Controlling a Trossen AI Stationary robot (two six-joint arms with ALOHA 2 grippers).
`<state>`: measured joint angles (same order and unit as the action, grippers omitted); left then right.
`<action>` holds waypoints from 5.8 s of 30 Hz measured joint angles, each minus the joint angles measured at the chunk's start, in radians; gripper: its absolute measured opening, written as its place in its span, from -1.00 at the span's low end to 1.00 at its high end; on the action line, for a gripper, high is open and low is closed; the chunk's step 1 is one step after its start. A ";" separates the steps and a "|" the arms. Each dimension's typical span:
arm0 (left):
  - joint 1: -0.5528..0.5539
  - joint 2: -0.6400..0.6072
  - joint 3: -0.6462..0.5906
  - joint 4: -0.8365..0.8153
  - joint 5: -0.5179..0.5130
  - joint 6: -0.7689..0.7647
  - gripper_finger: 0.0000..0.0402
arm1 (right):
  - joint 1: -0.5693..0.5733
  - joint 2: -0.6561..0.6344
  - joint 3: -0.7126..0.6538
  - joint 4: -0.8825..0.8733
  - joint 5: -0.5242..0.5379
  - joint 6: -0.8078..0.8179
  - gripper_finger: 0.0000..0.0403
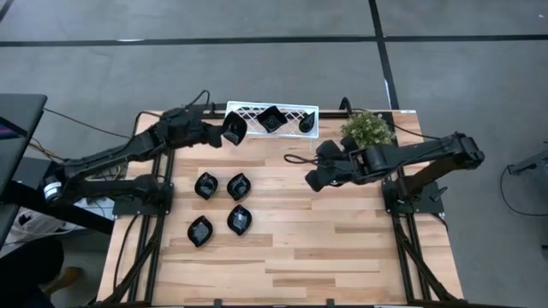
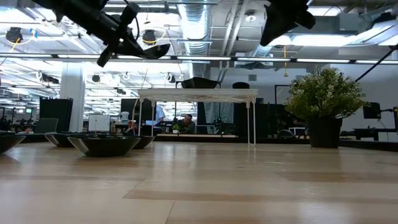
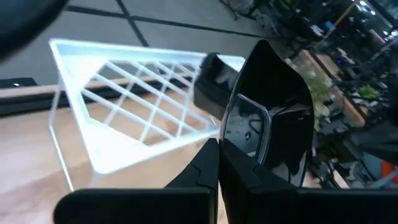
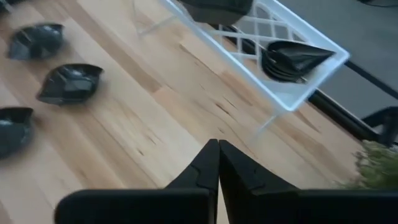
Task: Pick & Place Mini shaped plates
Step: Put the black leaf shaped plate on the shelf, then stack the black leaf shaped plate on top of the black leaf shaped plate on the shelf
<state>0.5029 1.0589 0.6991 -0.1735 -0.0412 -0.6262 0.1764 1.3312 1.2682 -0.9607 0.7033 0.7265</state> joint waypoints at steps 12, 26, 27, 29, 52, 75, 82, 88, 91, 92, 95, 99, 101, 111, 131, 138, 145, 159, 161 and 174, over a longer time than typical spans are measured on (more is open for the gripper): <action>0.112 0.227 0.202 -0.096 0.103 -0.003 -0.99 | 0.020 -0.131 -0.006 -0.018 0.079 -0.125 -0.99; 0.194 0.371 0.317 -0.227 0.169 -0.008 -0.99 | 0.092 -0.566 -0.454 0.460 -0.118 -0.197 -1.00; 0.201 0.369 0.317 -0.243 0.170 -0.010 -0.99 | 0.093 -0.593 -0.488 0.516 -0.135 -0.214 -1.00; 0.210 0.368 0.317 -0.271 0.170 -0.020 -0.99 | 0.092 -0.637 -0.547 0.610 -0.163 -0.251 -1.00; 0.267 0.391 0.317 -0.278 0.188 -0.033 -0.99 | 0.090 -0.890 -0.794 0.823 -0.143 -0.221 -0.97; 0.235 0.440 0.317 -0.253 0.155 -0.120 -0.99 | 0.090 -0.887 -0.795 0.822 -0.126 -0.220 -0.97; 0.235 0.457 0.317 -0.240 0.157 -0.124 -0.99 | 0.090 -0.887 -0.795 0.827 -0.126 -0.220 -0.97; 0.234 0.457 0.317 -0.237 0.155 -0.124 -0.99 | 0.090 -0.887 -0.795 0.827 -0.119 -0.220 -0.97; 0.234 0.458 0.317 -0.235 0.154 -0.120 -0.99 | 0.090 -0.887 -0.795 0.827 -0.110 -0.220 -0.97; 0.233 0.460 0.317 -0.232 0.154 -0.119 -0.99 | 0.090 -0.887 -0.795 0.827 -0.104 -0.220 -0.97; 0.233 0.462 0.317 -0.229 0.150 -0.117 -0.99 | 0.089 -0.888 -0.795 0.827 -0.100 -0.218 -0.97; 0.232 0.462 0.317 -0.228 0.147 -0.116 -0.99 | 0.089 -0.887 -0.795 0.827 -0.100 -0.204 -0.97; 0.232 0.466 0.317 -0.227 0.147 -0.116 -0.99 | 0.089 -0.887 -0.795 0.827 -0.100 -0.204 -0.97; 0.228 0.488 0.317 -0.220 0.150 -0.117 -0.95 | 0.090 -0.888 -0.795 0.834 -0.100 -0.202 -0.97; 0.234 0.487 0.317 -0.215 0.150 -0.081 -0.56 | 0.090 -0.888 -0.795 0.835 -0.100 -0.202 -0.97; 0.248 0.463 0.316 -0.213 0.148 -0.065 -0.55 | 0.090 -0.888 -0.795 0.835 -0.100 -0.202 -0.97; 0.247 0.356 0.315 -0.214 0.146 -0.057 -0.55 | 0.090 -0.888 -0.795 0.835 -0.100 -0.202 -0.97; -0.028 0.039 0.118 -0.312 0.147 -0.111 -0.55 | 0.090 -0.887 -0.795 0.835 -0.100 -0.203 -0.97; -0.067 0.012 0.070 -0.312 0.147 -0.130 -0.55 | 0.090 -0.888 -0.795 0.835 -0.100 -0.203 -0.97; -0.211 -0.079 -0.199 -0.321 0.200 -0.499 -0.55 | 0.089 -0.887 -0.795 0.835 -0.100 -0.203 -0.97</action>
<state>0.2918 0.9799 0.5003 -0.4945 0.1592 -1.1249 0.2659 0.4438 0.4736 -0.1261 0.6029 0.5237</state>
